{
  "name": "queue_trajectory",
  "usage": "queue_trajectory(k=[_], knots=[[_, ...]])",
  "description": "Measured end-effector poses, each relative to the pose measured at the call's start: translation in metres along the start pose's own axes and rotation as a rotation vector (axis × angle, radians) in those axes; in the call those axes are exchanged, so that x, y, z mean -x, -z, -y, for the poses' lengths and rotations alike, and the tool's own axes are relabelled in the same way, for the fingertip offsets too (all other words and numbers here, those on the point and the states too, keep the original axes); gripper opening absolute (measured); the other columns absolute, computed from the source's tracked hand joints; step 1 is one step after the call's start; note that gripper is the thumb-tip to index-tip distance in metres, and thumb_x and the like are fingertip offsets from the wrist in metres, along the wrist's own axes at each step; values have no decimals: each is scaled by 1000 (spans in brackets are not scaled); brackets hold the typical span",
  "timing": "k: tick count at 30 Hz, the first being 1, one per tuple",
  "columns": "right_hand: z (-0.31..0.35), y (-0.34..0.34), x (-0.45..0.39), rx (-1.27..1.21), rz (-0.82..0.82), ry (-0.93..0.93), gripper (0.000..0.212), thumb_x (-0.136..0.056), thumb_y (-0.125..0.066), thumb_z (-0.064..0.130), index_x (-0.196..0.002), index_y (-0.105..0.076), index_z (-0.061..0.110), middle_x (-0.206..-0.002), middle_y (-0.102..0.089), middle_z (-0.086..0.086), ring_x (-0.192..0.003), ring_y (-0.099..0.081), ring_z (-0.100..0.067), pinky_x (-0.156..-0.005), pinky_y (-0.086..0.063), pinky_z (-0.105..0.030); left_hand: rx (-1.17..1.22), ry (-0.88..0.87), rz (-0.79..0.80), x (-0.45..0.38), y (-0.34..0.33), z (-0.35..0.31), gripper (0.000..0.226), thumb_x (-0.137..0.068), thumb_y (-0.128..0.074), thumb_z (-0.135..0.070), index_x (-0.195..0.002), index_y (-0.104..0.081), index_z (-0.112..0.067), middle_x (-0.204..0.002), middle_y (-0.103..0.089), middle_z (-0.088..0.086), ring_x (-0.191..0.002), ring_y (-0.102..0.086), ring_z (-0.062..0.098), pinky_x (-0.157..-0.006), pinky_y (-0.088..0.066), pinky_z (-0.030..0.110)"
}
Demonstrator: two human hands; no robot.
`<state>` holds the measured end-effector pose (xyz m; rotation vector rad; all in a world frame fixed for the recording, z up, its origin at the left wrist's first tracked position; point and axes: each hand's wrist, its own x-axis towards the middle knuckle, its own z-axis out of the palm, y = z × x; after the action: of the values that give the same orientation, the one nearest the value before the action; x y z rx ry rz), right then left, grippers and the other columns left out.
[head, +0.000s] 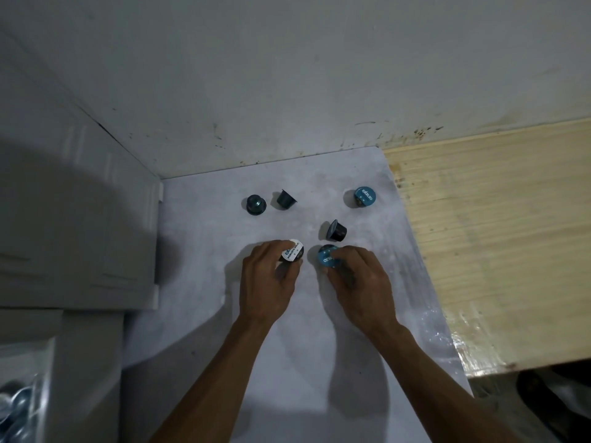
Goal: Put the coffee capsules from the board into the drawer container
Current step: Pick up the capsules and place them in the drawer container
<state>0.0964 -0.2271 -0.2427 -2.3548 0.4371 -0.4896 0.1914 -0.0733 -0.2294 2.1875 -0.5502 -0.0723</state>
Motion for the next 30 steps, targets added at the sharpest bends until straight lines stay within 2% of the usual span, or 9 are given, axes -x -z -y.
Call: queue_trajectory(k=[5, 11, 14, 18, 21, 24, 28, 30], knots=[[1, -6, -2, 49, -55, 13, 30, -83, -71, 29, -108, -67, 13, -105, -71, -7, -89, -65, -24, -76, -56, -38, 11, -23, -33, 2, -3, 3, 35, -80, -77, -22, -107, -69, -2, -106, -72, 10, -99, -68, 20, -87, -58, 37], [5, -2, -2, -11, -80, 2, 24, -81, -74, 23, -103, -71, 12, -101, -73, -6, -88, -66, -23, -74, -57, -39, 68, -29, -66, 9, 5, -5, 31, -80, -78, -20, -105, -70, -5, -103, -72, 5, -96, -66, 15, -86, -57, 34], [21, 10, 0, -57, -85, -24, 25, -80, -79, 19, -102, -71, 11, -98, -73, -5, -86, -66, -22, -73, -58, -35, 94, -23, -96, 17, 22, -18, 26, -81, -78, -17, -104, -70, -9, -103, -72, 1, -96, -66, 13, -86, -56, 32], [65, 30, 6, -123, -82, -20, 25, -80, -77, 25, -101, -72, 12, -94, -73, -3, -78, -65, -17, -66, -54, -29, 96, -16, -154, 34, 64, -41, 27, -79, -78, -11, -105, -69, -14, -104, -70, -6, -98, -64, 7, -88, -52, 22], [100, 40, 13, -171, -76, -18, 23, -81, -77, 28, -101, -72, 18, -93, -72, 4, -72, -61, -8, -61, -49, -19, 96, -7, -180, 51, 100, -58, 24, -80, -78, -14, -102, -70, -14, -104, -71, -8, -97, -63, 3, -85, -47, 16], [148, 43, 25, -239, -64, -2, 22, -80, -78, 29, -98, -73, 18, -89, -71, 7, -69, -61, -7, -55, -43, -10, 94, 7, -191, 76, 146, -68, 22, -79, -78, -17, -99, -69, -19, -102, -71, -11, -96, -62, 0, -83, -43, 11], [222, 37, 51, -285, -25, 67, 20, -79, -79, 29, -95, -73, 20, -81, -66, 17, -66, -61, -6, -54, -42, -9, 91, -14, -202, 117, 217, -63, 20, -80, -77, -14, -99, -71, -18, -104, -71, -12, -95, -64, -1, -85, -47, 15], [261, 24, 66, -339, 6, 80, 19, -79, -79, 30, -96, -73, 22, -81, -68, 15, -65, -62, -7, -53, -42, -10, 53, -34, -218, 140, 259, -50, 22, -79, -77, -16, -99, -70, -22, -104, -70, -14, -93, -64, 0, -83, -45, 11]])
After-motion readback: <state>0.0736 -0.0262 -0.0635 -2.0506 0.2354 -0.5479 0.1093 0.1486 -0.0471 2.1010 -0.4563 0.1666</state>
